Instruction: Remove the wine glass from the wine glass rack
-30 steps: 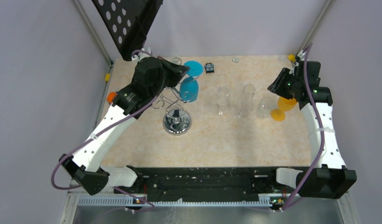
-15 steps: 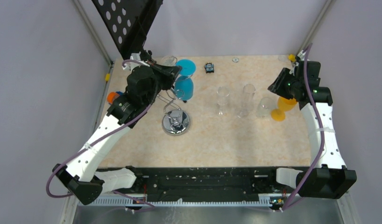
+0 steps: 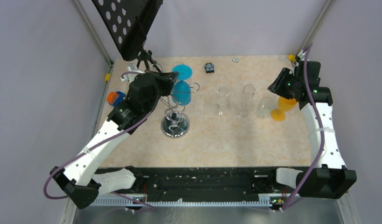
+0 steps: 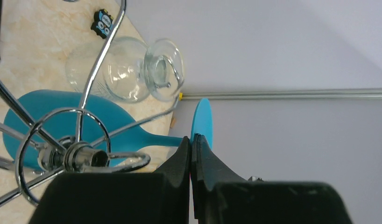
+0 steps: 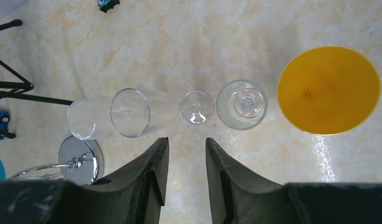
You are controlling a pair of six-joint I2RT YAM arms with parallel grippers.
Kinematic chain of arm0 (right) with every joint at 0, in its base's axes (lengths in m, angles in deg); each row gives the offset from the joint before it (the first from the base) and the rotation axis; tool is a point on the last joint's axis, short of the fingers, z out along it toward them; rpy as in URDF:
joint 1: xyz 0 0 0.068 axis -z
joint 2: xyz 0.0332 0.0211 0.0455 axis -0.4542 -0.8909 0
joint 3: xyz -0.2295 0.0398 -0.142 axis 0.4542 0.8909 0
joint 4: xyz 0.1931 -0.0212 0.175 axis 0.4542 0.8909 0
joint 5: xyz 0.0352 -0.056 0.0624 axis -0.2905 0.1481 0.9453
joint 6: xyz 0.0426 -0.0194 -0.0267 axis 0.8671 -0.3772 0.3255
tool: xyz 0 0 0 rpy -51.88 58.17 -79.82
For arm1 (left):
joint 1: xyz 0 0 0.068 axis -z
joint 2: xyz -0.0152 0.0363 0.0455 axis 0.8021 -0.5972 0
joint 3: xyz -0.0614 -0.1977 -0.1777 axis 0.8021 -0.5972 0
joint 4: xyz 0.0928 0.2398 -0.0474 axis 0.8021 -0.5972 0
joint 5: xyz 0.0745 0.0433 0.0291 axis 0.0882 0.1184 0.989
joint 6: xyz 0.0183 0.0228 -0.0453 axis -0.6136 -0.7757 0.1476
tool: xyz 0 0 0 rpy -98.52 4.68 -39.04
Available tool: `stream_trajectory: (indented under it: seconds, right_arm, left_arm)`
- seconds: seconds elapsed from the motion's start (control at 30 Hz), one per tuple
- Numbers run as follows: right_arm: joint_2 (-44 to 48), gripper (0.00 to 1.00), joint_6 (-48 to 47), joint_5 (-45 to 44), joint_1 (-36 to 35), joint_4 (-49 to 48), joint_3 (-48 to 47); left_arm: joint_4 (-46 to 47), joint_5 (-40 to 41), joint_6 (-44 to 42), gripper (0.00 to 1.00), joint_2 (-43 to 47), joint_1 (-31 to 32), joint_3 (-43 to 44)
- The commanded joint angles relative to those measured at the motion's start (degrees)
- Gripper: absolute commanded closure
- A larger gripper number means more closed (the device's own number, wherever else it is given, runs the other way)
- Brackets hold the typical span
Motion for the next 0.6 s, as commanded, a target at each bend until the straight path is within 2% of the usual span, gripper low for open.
stream_trajectory:
  seconds: [0.0,0.17,0.57]
  right_arm:
    - [0.1,0.64,-0.1,0.8,-0.6,-1.5,-1.3]
    - [0.4,0.64,-0.2,0.7,-1.0,-1.3,-1.1]
    - [1.6,0.64,-0.3,0.8,-1.0,-1.2,-0.8]
  left_arm:
    - [2.2,5.7,0.5,1.0,2.3,0.0,-2.5]
    - [5.0,6.5,-1.2,1.0,0.2,-0.1,-1.0]
    - [8.0,-2.1,-3.0,1.0,-4.5,1.2,2.2]
